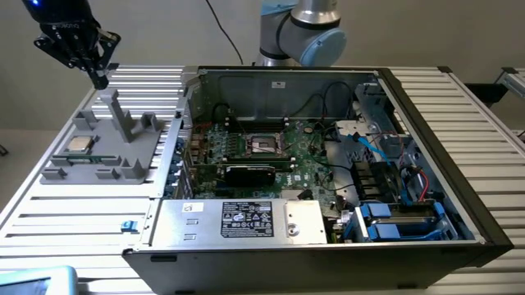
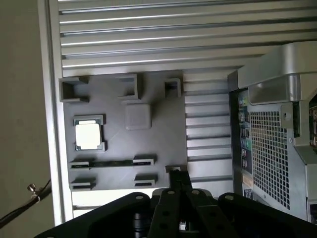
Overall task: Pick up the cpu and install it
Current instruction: 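Reach for the cpu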
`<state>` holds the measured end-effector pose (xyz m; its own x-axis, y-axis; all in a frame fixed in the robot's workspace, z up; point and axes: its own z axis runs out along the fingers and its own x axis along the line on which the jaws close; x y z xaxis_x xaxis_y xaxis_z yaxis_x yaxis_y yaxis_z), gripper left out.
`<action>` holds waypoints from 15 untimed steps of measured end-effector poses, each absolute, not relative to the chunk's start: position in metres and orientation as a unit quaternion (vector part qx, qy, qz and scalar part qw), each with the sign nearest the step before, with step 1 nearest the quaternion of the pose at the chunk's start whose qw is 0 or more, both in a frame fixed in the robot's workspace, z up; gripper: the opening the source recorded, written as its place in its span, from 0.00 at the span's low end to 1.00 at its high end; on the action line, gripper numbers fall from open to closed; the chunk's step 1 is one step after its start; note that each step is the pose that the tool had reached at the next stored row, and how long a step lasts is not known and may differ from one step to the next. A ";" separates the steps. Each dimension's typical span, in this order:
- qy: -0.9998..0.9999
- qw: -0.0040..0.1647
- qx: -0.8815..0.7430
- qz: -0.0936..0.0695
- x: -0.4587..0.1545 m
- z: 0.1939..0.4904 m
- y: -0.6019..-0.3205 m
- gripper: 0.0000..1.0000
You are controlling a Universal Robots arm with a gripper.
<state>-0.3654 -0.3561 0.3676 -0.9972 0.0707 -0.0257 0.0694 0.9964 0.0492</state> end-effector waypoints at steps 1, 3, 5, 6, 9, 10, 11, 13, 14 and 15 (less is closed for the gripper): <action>0.999 0.014 0.035 0.024 -0.370 0.367 -0.355 0.11; 0.999 0.014 0.035 0.024 -0.379 0.364 -0.352 0.11; 0.999 0.014 0.035 0.024 -0.388 0.362 -0.350 0.11; 0.999 0.014 0.035 0.024 -0.393 0.360 -0.349 0.11; 0.999 0.014 0.035 0.024 -0.406 0.356 -0.345 0.11; 0.999 0.014 0.035 0.024 -0.411 0.355 -0.344 0.11; 0.999 0.014 0.035 0.024 -0.415 0.354 -0.343 0.11; 0.999 0.014 0.035 0.024 -0.425 0.351 -0.341 0.11; 0.999 0.014 0.035 0.024 -0.429 0.350 -0.340 0.11; 0.999 0.014 0.035 0.024 -0.434 0.349 -0.339 0.11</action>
<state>-0.4338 -0.3391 0.3485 -0.9972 0.0706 -0.0257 0.0693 0.9964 0.0492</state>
